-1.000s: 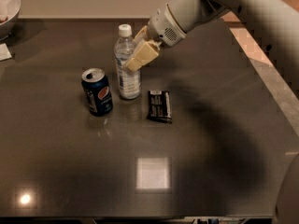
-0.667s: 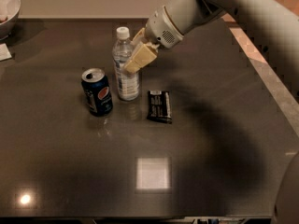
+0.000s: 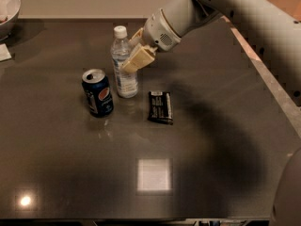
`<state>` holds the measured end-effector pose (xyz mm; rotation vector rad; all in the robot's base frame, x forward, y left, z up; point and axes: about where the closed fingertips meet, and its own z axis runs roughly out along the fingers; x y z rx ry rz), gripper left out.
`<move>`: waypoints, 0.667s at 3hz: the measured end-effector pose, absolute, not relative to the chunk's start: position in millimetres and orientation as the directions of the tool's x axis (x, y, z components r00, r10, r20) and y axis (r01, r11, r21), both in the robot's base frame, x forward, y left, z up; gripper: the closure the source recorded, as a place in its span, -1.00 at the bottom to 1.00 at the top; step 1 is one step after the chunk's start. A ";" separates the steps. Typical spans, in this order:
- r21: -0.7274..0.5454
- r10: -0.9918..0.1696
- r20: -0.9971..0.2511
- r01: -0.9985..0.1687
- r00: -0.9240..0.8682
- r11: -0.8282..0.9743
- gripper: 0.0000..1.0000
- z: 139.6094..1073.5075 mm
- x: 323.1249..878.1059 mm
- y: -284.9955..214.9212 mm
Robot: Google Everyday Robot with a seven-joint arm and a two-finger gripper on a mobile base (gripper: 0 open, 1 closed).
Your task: Move blue plastic bottle near pepsi can
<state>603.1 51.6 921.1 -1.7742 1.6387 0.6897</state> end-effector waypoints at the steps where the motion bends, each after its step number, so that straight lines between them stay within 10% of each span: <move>1: -0.090 -0.671 -0.735 -0.995 0.095 -0.042 -1.00 920.0 602.7 53.6; 2: -0.090 -0.671 -0.735 -0.995 0.095 -0.042 -1.00 920.0 602.7 53.7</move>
Offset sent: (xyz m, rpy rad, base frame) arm -0.0003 0.0019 -0.0010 0.0000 0.0018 0.0031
